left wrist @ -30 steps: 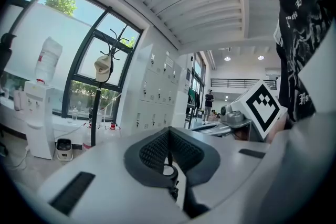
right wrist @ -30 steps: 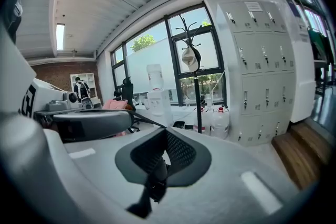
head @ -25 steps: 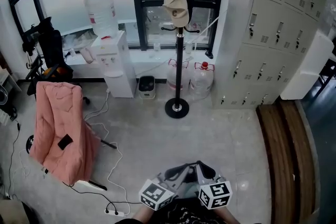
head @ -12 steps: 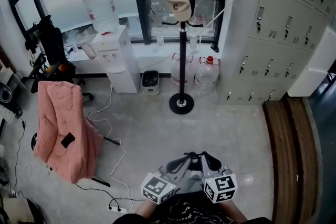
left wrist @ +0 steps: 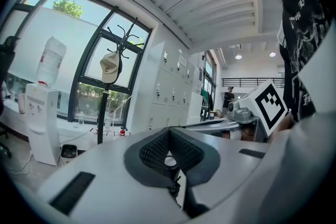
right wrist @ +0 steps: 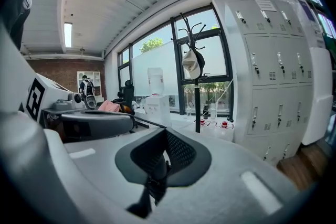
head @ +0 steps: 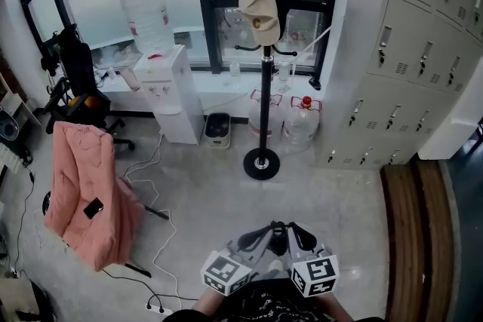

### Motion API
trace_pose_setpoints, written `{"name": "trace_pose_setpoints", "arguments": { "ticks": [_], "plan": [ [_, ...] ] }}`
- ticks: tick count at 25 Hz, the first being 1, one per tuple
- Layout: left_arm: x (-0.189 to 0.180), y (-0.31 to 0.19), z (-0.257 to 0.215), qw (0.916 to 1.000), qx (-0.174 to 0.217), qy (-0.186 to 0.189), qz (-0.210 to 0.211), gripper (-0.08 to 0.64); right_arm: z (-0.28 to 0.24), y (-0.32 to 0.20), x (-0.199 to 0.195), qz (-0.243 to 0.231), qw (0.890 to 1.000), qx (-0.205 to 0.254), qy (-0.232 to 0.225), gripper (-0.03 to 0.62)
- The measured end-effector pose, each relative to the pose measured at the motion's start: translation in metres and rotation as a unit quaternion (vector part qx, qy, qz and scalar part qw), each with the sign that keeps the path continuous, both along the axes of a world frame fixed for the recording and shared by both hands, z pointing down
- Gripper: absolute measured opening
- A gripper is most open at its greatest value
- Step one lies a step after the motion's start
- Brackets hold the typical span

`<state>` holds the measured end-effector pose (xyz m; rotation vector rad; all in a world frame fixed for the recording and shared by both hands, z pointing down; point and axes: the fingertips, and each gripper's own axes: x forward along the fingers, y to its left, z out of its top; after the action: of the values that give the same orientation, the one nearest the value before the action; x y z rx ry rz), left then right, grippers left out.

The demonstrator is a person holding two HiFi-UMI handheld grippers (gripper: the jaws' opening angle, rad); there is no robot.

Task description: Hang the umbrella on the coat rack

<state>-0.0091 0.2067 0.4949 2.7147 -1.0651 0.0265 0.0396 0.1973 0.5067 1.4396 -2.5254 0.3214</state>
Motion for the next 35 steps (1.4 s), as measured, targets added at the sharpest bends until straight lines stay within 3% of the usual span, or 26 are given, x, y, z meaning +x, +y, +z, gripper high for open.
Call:
{"name": "trace_pose_setpoints", "arguments": {
  "ticks": [10,25,35],
  "plan": [
    [0.023,-0.055,-0.004,0.9995,0.000,0.003,-0.032,0.009,-0.007,-0.060,0.021,-0.033,0.999,0.010,0.005,0.003],
    [0.047,-0.095,0.001,0.9978,-0.002,0.012,-0.065,0.009,-0.009,-0.098,0.045,-0.063,0.998,0.007,0.002,0.003],
    [0.039,-0.113,-0.002,0.9984,-0.008,0.019,-0.052,0.009,-0.008,-0.114,0.035,-0.058,0.998,-0.001,0.004,0.003]
  ]
}}
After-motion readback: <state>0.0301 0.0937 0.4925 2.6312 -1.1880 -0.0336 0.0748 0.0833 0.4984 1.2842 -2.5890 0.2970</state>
